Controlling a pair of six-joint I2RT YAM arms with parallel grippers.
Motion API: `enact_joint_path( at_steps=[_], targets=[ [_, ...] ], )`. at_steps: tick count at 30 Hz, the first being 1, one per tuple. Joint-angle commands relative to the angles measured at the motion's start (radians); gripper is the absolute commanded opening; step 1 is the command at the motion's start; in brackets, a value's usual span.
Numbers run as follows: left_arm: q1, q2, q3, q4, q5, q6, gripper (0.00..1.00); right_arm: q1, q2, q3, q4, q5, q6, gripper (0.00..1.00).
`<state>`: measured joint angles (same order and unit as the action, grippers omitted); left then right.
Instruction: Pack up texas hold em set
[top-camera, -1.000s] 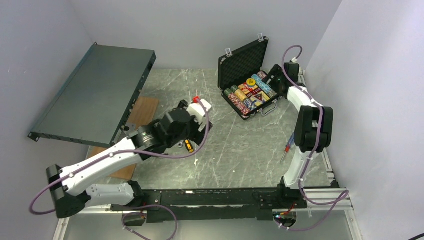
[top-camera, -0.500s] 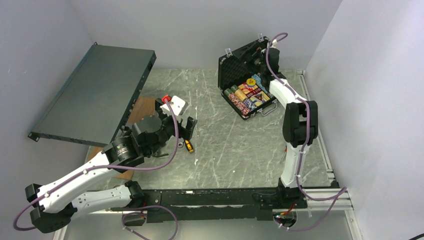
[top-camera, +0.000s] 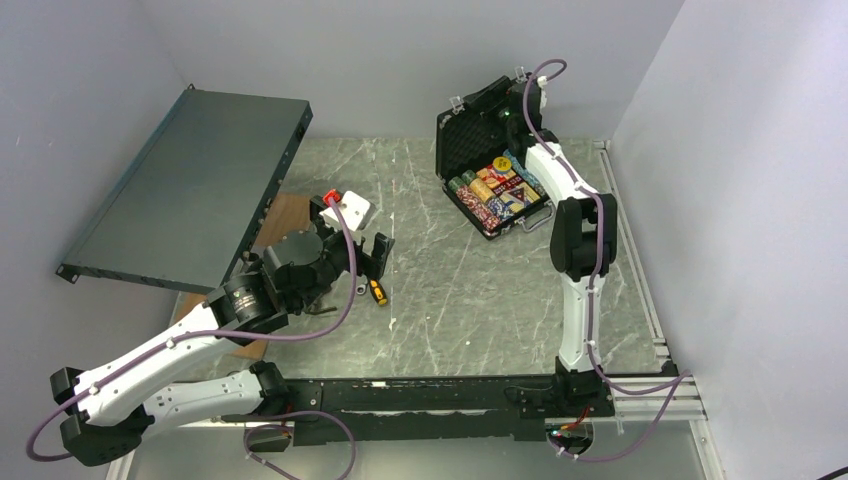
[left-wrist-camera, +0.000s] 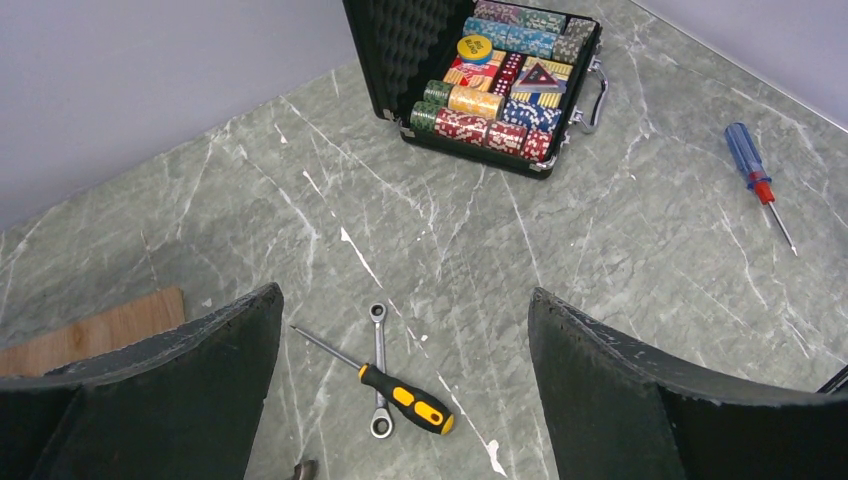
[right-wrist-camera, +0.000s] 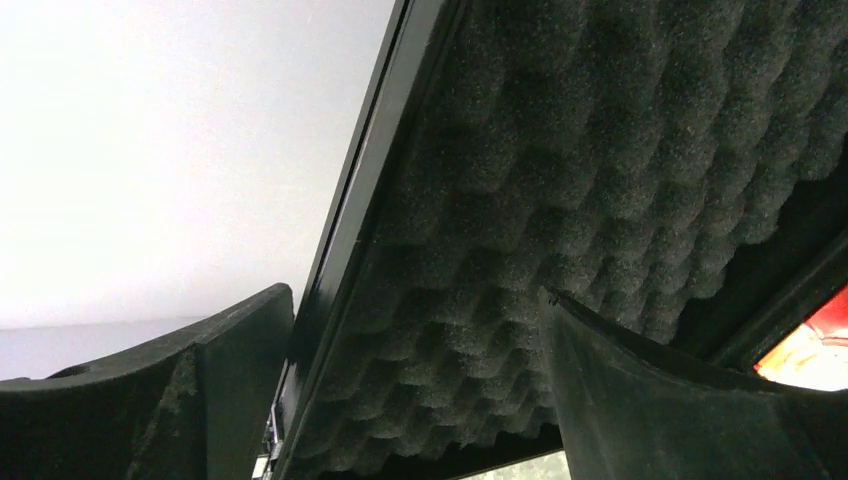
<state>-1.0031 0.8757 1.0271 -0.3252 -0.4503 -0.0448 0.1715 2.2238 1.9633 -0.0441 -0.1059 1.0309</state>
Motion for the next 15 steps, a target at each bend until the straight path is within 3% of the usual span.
enact_joint_path(
  at_steps=[1,7,15],
  targets=[
    [-0.003,-0.017,0.016,0.03,-0.012,-0.001,0.94,0.005,-0.016,0.012,-0.091,0.1,0.008,0.88],
    [-0.003,-0.014,0.018,0.026,-0.006,-0.004,0.94,0.003,-0.086,-0.108,-0.123,0.144,-0.083,0.74],
    [-0.003,-0.003,0.019,0.025,0.001,-0.007,0.94,-0.024,-0.283,-0.421,-0.052,0.129,-0.235,0.77]
  ],
)
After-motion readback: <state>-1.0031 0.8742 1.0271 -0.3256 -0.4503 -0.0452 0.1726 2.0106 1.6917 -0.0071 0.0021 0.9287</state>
